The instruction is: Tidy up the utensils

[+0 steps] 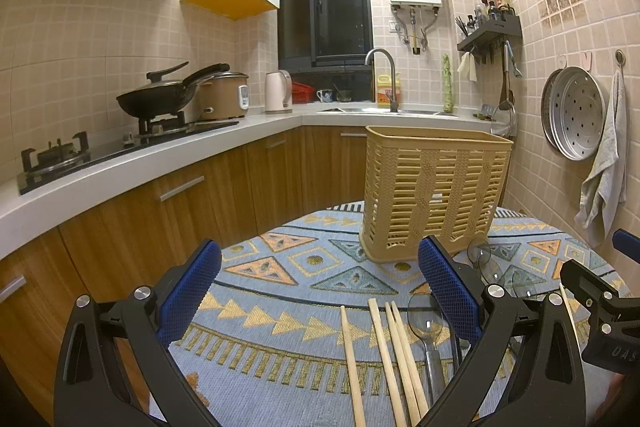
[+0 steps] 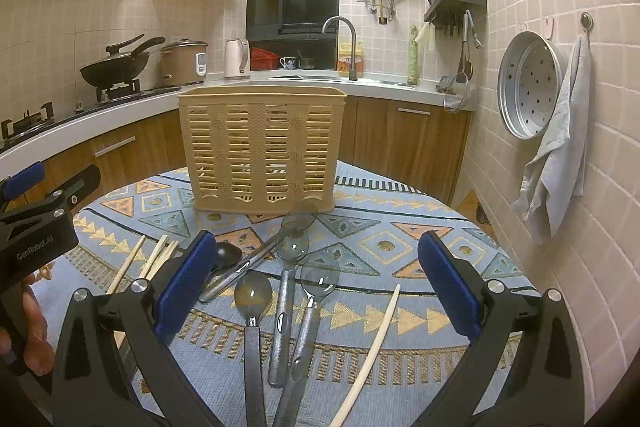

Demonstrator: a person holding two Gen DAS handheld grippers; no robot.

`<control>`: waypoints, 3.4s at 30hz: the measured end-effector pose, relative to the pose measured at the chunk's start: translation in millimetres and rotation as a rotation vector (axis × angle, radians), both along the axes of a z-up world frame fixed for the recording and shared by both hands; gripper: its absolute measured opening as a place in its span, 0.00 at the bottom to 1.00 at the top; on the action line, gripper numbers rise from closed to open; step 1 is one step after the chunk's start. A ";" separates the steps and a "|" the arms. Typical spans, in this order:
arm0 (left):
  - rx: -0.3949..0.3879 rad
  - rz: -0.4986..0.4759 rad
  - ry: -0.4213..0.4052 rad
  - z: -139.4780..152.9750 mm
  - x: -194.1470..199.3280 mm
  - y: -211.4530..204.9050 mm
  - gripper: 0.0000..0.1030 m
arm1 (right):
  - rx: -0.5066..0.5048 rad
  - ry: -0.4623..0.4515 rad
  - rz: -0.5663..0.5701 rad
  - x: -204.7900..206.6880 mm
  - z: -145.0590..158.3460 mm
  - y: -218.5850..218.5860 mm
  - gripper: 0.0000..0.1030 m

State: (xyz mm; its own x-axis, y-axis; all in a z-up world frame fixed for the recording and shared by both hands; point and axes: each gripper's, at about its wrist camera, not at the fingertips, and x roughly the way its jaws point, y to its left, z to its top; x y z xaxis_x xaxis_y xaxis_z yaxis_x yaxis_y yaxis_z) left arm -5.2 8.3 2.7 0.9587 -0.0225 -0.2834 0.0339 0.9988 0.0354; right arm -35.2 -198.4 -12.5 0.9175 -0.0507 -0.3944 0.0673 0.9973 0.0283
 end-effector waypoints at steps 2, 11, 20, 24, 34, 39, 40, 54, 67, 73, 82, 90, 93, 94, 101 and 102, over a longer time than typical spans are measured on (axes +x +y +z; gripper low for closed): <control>-0.002 -0.001 0.001 0.1 -0.4 1.5 0.93 | 0.000 0.000 0.000 0.0 -0.3 0.1 0.93; 0.001 -0.004 0.006 -1.1 1.2 -1.6 0.93 | 0.000 0.001 0.000 0.1 0.0 0.1 0.93; 0.000 -0.006 0.017 -4.3 5.5 -2.2 0.93 | -0.001 0.001 0.000 0.0 0.3 0.0 0.93; 0.000 -0.006 0.015 -5.0 5.3 -1.6 0.93 | -0.002 0.002 0.000 0.0 0.2 0.1 0.93; -0.001 -0.005 0.017 -5.1 5.9 -2.3 0.93 | -0.003 0.001 0.000 -0.1 0.2 0.1 0.93; 0.001 -0.006 0.017 -7.9 7.4 -1.6 0.93 | -0.003 0.001 0.000 -0.1 0.2 0.3 0.93; -0.001 -0.004 0.016 -3.8 4.8 -2.7 0.93 | -0.003 0.001 0.000 -0.1 0.2 0.3 0.93; -0.001 -0.005 0.015 -4.3 4.6 -3.1 0.93 | -0.045 0.008 -0.012 1.1 0.7 6.1 0.93; -0.136 -0.124 0.215 -7.5 23.9 29.3 0.69 | -0.013 0.062 -0.023 8.8 -0.6 -3.2 0.81; -0.228 -0.293 0.475 -4.0 50.0 56.7 0.58 | 0.020 0.165 -0.072 22.8 1.9 -19.0 0.81; -0.075 -0.339 0.731 -34.5 71.7 19.1 0.33 | 0.052 0.294 0.040 53.8 36.0 -38.3 0.92; 0.025 -0.339 0.837 -55.5 86.3 3.1 0.16 | 0.236 0.635 0.106 145.4 13.3 -51.5 0.64; 0.038 -0.348 0.848 -56.0 89.8 2.7 0.15 | 0.249 0.718 0.146 162.9 -1.1 -44.3 0.63; 0.047 -0.351 0.851 -55.7 91.7 2.2 0.15 | 0.251 0.749 0.163 168.7 -6.5 -39.9 0.63; 0.088 -0.364 0.862 -53.5 100.8 -0.1 0.08 | 0.267 0.801 0.146 200.7 -19.5 -27.4 0.54; 0.089 -0.372 0.864 -52.7 101.3 0.9 0.08 | 0.274 0.806 0.138 203.9 -22.1 -25.5 0.53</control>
